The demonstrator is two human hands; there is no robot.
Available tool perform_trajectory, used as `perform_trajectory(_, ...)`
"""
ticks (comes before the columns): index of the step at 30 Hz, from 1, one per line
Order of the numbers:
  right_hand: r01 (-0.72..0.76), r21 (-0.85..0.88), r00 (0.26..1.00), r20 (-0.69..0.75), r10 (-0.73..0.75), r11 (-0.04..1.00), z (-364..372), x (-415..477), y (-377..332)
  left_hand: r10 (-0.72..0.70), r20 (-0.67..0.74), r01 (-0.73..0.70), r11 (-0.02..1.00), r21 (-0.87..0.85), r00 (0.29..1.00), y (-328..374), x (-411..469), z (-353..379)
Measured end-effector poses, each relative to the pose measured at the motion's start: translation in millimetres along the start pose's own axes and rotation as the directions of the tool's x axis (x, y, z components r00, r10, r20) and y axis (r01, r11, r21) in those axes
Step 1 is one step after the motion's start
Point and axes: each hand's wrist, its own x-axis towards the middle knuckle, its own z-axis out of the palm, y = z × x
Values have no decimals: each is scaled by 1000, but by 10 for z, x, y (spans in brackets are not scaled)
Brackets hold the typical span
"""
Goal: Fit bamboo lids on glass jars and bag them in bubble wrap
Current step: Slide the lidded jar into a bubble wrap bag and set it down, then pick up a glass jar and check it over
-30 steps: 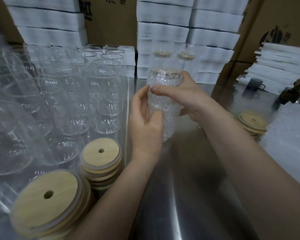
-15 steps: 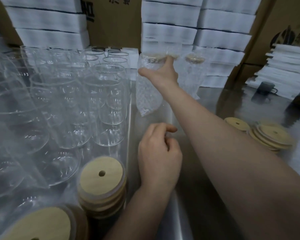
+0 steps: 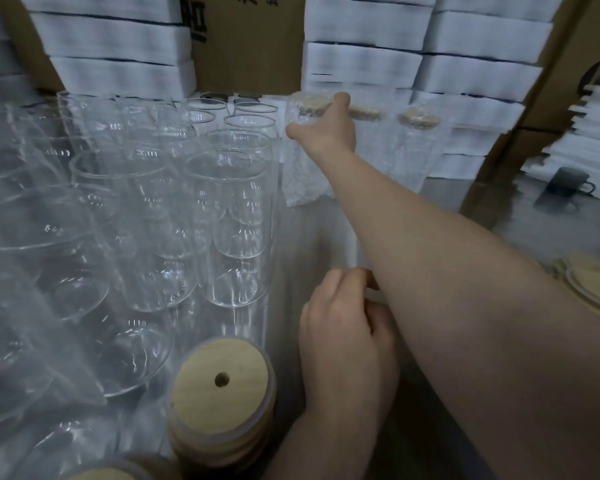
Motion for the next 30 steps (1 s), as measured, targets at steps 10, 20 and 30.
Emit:
perform_trajectory(10, 134, -339, 985, -58, -163, 931, 186, -55, -4, -97, -2, 96, 991, -89, 995, -40, 26, -8)
perform_trajectory(20, 328, -682, 943, 193, -273, 654, 123, -113, 23, -4, 28, 4, 1000, 5, 1000, -75, 30, 21)
perform_trajectory(30, 300, -698, 950, 159, -268, 650, 57, -20, -11, -17, 54, 16, 1000, 14, 998, -60, 46, -11)
